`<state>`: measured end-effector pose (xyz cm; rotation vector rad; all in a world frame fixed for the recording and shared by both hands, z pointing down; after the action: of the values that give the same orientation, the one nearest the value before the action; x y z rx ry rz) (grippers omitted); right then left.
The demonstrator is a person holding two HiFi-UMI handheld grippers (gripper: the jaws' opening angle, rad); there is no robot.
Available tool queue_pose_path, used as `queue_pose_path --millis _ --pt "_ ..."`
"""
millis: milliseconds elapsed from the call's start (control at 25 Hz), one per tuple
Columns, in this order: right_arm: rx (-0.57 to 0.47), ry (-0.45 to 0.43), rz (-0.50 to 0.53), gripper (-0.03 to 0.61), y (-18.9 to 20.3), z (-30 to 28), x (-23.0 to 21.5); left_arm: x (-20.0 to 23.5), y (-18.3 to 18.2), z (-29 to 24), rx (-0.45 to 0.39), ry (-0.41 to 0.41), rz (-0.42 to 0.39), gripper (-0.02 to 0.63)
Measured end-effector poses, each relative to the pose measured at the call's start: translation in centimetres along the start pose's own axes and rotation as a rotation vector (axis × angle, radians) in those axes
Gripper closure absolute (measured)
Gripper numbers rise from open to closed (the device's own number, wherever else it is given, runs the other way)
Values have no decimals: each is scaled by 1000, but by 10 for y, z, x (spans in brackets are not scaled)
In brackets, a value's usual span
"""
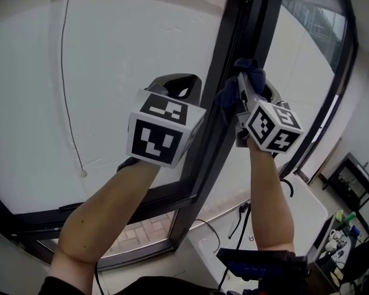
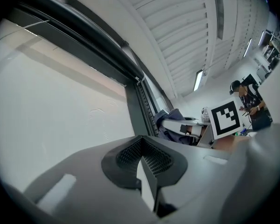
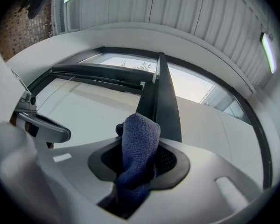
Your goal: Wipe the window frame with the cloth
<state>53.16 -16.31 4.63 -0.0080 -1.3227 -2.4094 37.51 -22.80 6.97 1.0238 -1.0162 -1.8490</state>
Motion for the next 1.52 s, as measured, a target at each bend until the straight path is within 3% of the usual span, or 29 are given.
queue_pose_path --millis 280,600,880,1360,1520 --pt "59 44 11 445 23 16 0 -7 34 2 48 38 26 620" --pt "157 51 55 443 56 35 17 3 65 10 60 75 148 620" --pt "186 65 16 443 89 57 24 -6 92 16 89 91 148 620" --pt "240 -14 -17 443 129 81 30 -29 122 21 130 47 216 620" --pt "254 -30 -32 443 145 90 33 -46 141 22 166 45 197 620"
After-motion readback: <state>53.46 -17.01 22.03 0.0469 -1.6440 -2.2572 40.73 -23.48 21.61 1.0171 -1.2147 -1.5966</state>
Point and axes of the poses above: the fingertips, and each gripper's own axes: z backward along the fingers, x to its left, y out of its underside, the point moved 4 cm from there along z, backward along the fingers, and after that the axes turned 5 degrees about -x, right-handed, at the moved point
